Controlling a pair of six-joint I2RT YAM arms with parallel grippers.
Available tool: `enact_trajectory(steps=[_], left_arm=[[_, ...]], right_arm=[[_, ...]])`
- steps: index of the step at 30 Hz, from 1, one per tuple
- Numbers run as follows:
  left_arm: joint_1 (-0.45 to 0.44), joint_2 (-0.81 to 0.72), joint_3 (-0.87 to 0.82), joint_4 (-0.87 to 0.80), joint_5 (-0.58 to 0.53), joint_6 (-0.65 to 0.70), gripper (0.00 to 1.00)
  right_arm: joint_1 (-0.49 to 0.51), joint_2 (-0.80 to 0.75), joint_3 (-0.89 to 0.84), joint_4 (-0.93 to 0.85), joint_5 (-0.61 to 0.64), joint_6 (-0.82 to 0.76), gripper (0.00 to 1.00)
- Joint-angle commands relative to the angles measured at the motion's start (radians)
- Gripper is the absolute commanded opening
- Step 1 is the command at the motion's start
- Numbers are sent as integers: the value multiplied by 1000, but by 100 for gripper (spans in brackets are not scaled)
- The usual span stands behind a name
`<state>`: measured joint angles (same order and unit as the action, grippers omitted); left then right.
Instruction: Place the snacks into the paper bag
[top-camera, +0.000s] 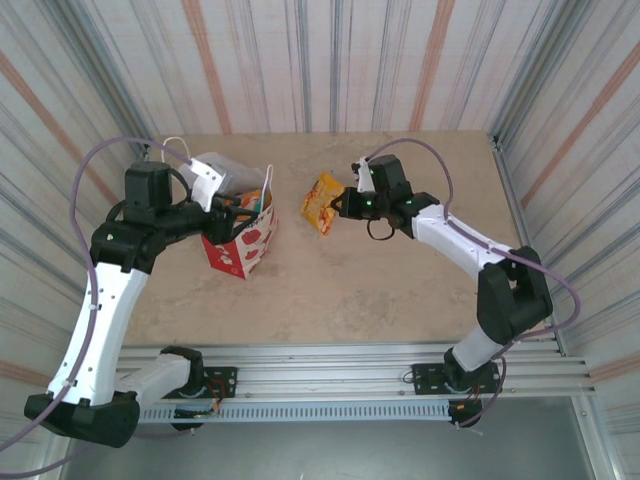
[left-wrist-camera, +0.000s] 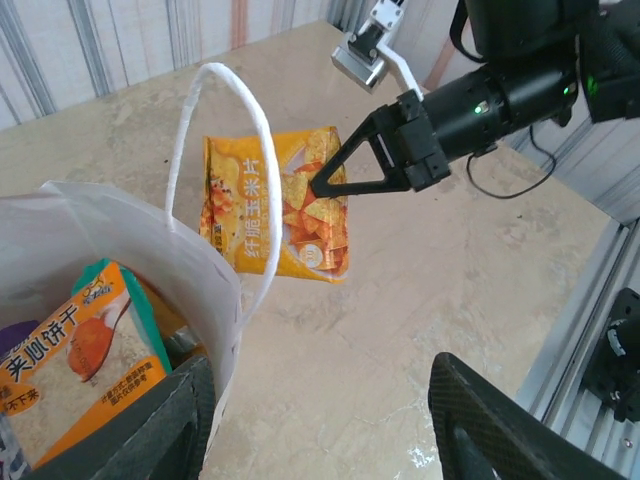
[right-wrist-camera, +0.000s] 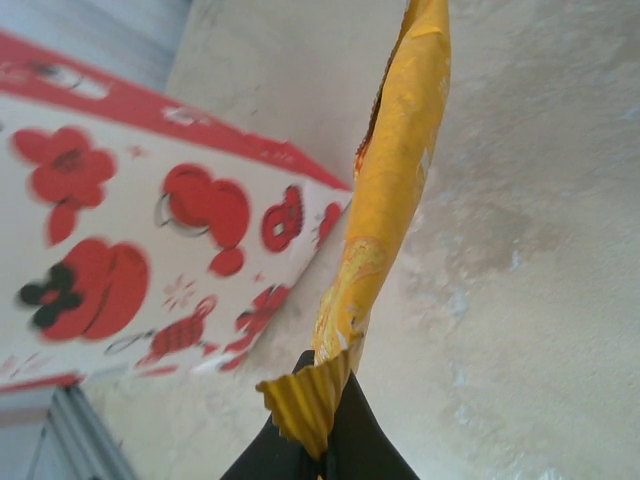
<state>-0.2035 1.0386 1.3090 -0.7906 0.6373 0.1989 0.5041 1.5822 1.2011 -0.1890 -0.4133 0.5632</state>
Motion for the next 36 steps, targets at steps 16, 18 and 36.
enact_trajectory(steps=[16, 18, 36], left_arm=[[-7, 35, 181, -141, -484, -202, 61], [-7, 49, 205, -170, -520, -198, 61], [16, 127, 296, -261, -725, -189, 62]], right_arm=[[-22, -180, 413, -316, 12, 206, 0], [-21, -172, 458, -297, -2, 237, 0], [217, 138, 886, -350, 88, 275, 0]])
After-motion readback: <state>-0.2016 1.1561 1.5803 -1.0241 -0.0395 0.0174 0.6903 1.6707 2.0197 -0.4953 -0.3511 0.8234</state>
